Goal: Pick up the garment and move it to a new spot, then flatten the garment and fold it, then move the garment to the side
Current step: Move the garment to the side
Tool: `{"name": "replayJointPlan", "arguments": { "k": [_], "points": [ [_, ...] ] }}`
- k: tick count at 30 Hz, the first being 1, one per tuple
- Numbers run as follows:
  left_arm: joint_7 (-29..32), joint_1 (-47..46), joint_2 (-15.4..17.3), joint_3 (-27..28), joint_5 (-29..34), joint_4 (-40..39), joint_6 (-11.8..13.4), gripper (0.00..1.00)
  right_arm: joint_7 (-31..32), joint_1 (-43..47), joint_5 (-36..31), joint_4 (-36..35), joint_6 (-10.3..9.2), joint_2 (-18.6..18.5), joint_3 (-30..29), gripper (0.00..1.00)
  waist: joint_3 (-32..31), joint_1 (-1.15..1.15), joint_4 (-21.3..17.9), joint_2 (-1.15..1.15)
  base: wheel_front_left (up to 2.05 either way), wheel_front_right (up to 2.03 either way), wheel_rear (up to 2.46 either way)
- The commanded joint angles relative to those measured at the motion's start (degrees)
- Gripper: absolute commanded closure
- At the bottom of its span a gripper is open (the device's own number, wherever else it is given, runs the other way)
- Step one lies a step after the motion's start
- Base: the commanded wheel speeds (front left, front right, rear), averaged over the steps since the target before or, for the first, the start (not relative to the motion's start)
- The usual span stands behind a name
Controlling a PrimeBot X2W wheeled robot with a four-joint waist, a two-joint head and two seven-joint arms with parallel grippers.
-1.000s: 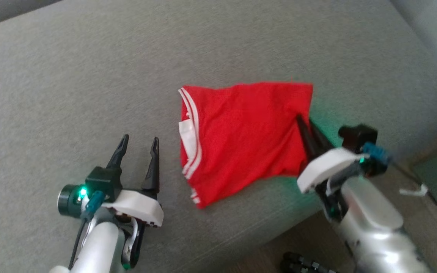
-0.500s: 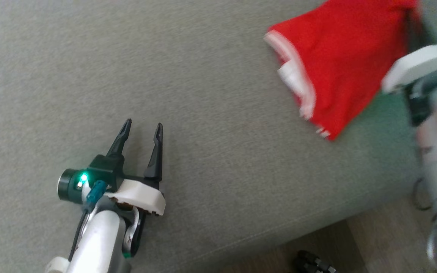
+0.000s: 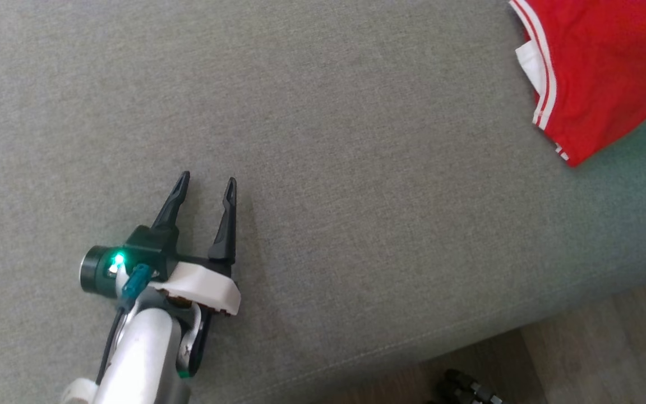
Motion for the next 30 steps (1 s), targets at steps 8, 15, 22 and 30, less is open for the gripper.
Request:
{"name": "replayJointPlan", "arguments": {
  "k": [8, 15, 22, 30],
  "points": [
    [-0.3, -1.7, 0.3, 2.0, 0.1, -1.0, 0.2, 0.00, -2.6, -3.2, -4.0, -2.4, 0.36, 0.7, -1.7, 0.00, 0.2, 0.00, 0.4, 0.00, 0.00, 0.00, 0.00],
    [-0.3, -1.2, 0.3, 3.2, -1.1, -1.3, 1.5, 0.00, -6.3, -3.2, -3.9, -4.9, 0.36, 4.9, 1.7, 0.00, -1.3, 0.00, 1.9, 0.00, 0.00, 0.00, 0.00],
    [-0.3, -0.6, 0.3, 4.5, -2.3, -1.9, 3.2, 0.00, -6.7, 3.3, 4.3, -12.3, 0.36, 10.4, 9.3, 0.00, -3.6, 0.00, 4.6, 0.00, 0.00, 0.00, 0.00],
    [-0.3, 0.3, 0.3, 4.8, -3.8, -2.0, 4.8, 0.00, -6.7, 17.6, 13.7, -20.2, 0.36, 12.9, 18.0, 0.00, -6.4, 0.00, 9.0, 0.00, 0.00, 0.00, 0.00]
  ]
}}
